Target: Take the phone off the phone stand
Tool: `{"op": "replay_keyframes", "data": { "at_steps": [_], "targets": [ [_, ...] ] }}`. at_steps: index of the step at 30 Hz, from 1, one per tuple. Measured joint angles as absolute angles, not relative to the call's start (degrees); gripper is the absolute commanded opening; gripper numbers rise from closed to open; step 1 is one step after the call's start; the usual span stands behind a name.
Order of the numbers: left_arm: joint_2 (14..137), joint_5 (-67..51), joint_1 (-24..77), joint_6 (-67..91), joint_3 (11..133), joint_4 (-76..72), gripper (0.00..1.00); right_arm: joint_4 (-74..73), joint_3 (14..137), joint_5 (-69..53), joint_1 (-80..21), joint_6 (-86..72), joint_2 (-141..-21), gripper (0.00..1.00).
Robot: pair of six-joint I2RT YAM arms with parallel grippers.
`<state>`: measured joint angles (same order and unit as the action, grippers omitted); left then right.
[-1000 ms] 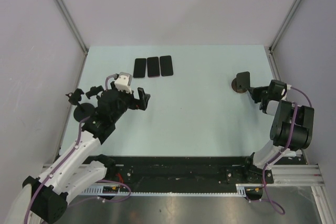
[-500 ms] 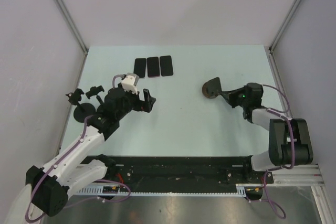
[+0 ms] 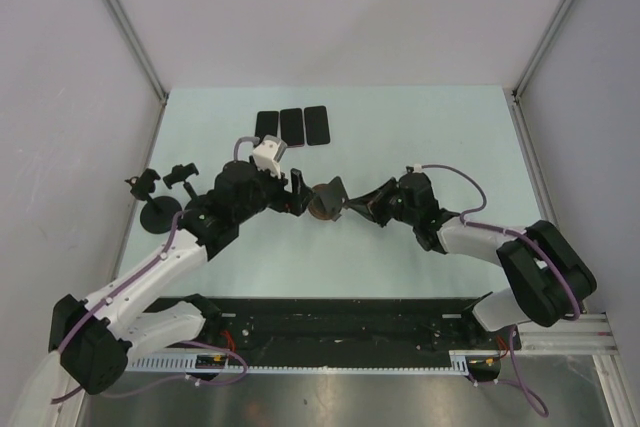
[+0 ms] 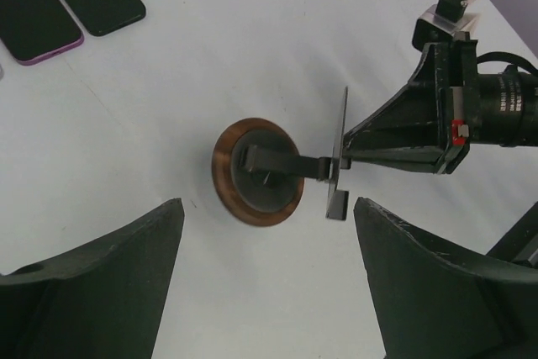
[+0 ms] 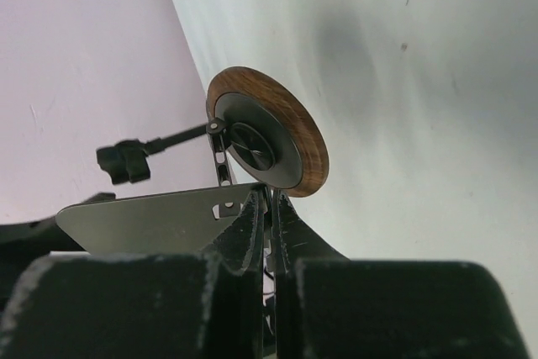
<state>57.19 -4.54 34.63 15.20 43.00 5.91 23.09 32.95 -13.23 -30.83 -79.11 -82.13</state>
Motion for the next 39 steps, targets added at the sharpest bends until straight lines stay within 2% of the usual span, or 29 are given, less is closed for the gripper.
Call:
{"op": "replay_keyframes", "data": {
  "at_steps": [6,9,11,12,14,15,17,18,19,20,21,23,24,26,27,30,33,39],
  "targets": [
    [60.4,-7.9,35.2,15.2,43.9,6.2,0.82,24.8,32.9,-12.7,-35.1,-80.6,-83.9,0.00],
    [61.6,-9.3,35.9,15.2,43.9,6.4,0.77,25.3,32.9,-12.4,-36.0,-80.8,-83.9,0.00],
    [62.8,-10.0,36.5,15.2,44.1,6.6,0.69,25.6,32.9,-12.1,-36.4,-80.8,-83.9,0.00],
    [63.4,-10.3,36.7,15.3,44.2,6.6,0.59,25.6,32.9,-12.0,-36.6,-80.8,-83.9,0.00],
    [64.6,-10.8,37.1,15.4,44.5,6.7,0.47,25.6,32.9,-11.9,-36.8,-80.8,-84.0,0.00],
    [65.5,-10.9,37.4,15.4,44.6,6.7,0.32,25.6,32.9,-11.8,-36.9,-80.8,-84.1,0.00],
    [66.2,-11.1,37.8,16.0,44.7,6.8,0.16,25.6,32.9,-11.9,-37.2,-80.8,-84.2,0.00],
    [66.4,-11.1,37.9,15.9,44.7,6.9,0.03,25.6,32.9,-11.9,-37.3,-80.8,-84.3,0.00],
    [66.5,-11.1,38.0,15.7,44.7,7.0,0.00,25.7,32.9,-11.9,-37.4,-80.8,-84.5,0.03],
    [66.5,-11.1,38.1,16.0,44.7,7.0,0.00,25.7,32.9,-11.9,-37.4,-80.8,-84.6,0.08],
    [66.5,-11.1,38.1,15.8,44.8,7.0,0.00,25.7,32.9,-11.8,-37.4,-80.8,-84.7,0.20],
    [66.4,-10.9,38.2,15.4,44.8,7.0,0.00,26.0,32.9,-11.9,-37.4,-80.7,-84.8,0.31],
    [66.3,-10.7,38.1,15.0,44.8,7.1,0.00,26.2,33.0,-11.9,-37.3,-80.5,-84.7,0.45],
    [66.3,-9.8,37.6,14.4,44.8,7.9,0.00,26.4,33.0,-12.0,-36.7,-79.6,-84.4,0.58],
    [66.1,-9.5,37.0,14.0,44.8,8.5,0.00,26.2,33.0,-12.1,-36.4,-79.0,-83.9,0.69],
    [65.1,-9.1,34.4,13.3,44.8,9.9,0.00,24.6,33.0,-12.4,-34.5,-77.1,-81.6,0.84],
    [63.5,-9.1,29.0,12.8,44.8,11.0,0.01,21.9,33.0,-12.4,-32.1,-74.3,-78.1,0.91],
    [62.5,-9.7,17.4,12.9,44.7,11.4,0.00,15.0,33.1,-11.1,-28.6,-67.8,-70.4,0.95]
  ]
}}
